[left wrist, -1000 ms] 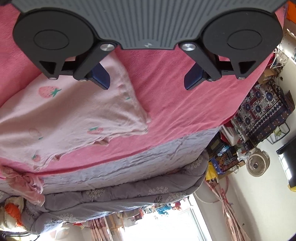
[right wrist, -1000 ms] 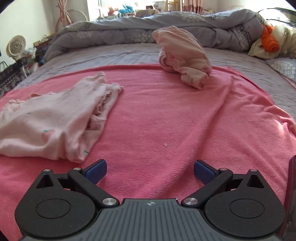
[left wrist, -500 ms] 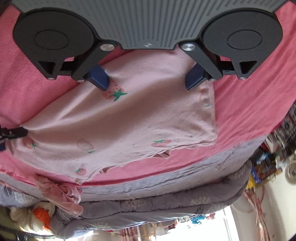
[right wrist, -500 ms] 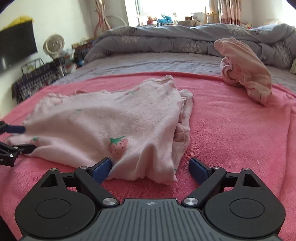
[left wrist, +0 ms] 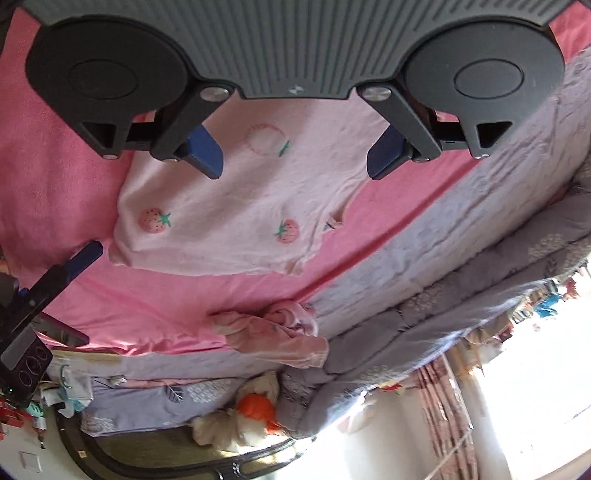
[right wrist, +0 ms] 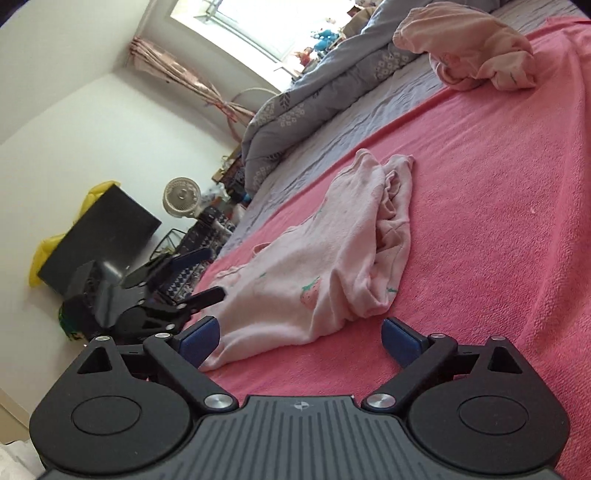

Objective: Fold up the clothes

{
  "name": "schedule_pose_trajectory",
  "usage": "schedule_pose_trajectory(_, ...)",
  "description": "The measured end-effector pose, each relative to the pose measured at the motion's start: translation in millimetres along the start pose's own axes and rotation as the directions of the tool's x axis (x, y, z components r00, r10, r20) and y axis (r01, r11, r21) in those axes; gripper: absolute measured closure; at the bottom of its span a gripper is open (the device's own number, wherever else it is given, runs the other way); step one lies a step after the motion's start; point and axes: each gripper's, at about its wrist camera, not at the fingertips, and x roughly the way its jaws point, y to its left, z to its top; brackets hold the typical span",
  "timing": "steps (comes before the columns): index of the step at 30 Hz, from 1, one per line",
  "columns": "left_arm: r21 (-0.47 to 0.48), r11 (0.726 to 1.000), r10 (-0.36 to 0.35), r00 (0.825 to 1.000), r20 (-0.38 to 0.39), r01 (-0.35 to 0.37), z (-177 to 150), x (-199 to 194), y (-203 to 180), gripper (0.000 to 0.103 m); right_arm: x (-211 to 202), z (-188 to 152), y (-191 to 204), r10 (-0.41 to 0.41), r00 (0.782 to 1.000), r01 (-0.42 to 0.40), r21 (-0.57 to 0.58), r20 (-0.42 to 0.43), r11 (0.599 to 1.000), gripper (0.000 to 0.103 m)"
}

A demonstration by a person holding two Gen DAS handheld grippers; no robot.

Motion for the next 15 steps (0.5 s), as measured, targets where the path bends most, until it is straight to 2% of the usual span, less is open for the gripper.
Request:
schedule_pose_trajectory(2, -0.024, 0.996, -0.088, 0.989, -0.119, 0.086, -9, 34, 4, 0.016, 1, 0, 1, -0.014, 1.000, 0.014, 0.005, 0.006, 1.000, 0.005)
schedule_pose_trajectory(3, -0.041, 0.995, -0.099, 0.987, -0.130, 0.094, -11, 38, 5, 0.008, 4, 2, 0, -0.028, 1.000, 0.028, 0.011, 0.011, 1.000, 0.005)
schedule_pose_trajectory(8, -0.125, 0.986, -0.126, 0.981, -0.145, 0.108, -18, 48, 12, 0.005, 28, 16, -8, -0.131, 0.989, 0.127, 0.059, 0.065, 0.990, 0.006)
schedule_pose_trajectory(10, -0.136, 0.985, -0.128, 0.982, -0.138, 0.109, -17, 47, 15, 0.013, 39, 21, -7, -0.162, 0.984, 0.157, 0.069, 0.080, 0.985, 0.003)
schedule_pose_trajectory(13, -0.102, 0.992, -0.090, 0.990, -0.107, 0.079, -11, 40, 17, 0.016, 51, 24, -5, -0.157, 0.985, 0.152, 0.067, 0.075, 0.986, 0.000)
schedule_pose_trajectory(15, -0.100, 0.993, -0.070, 0.984, -0.164, 0.054, -17, 57, 17, 0.010, 53, 22, -4, -0.142, 0.988, 0.137, 0.073, 0.061, 0.988, 0.000)
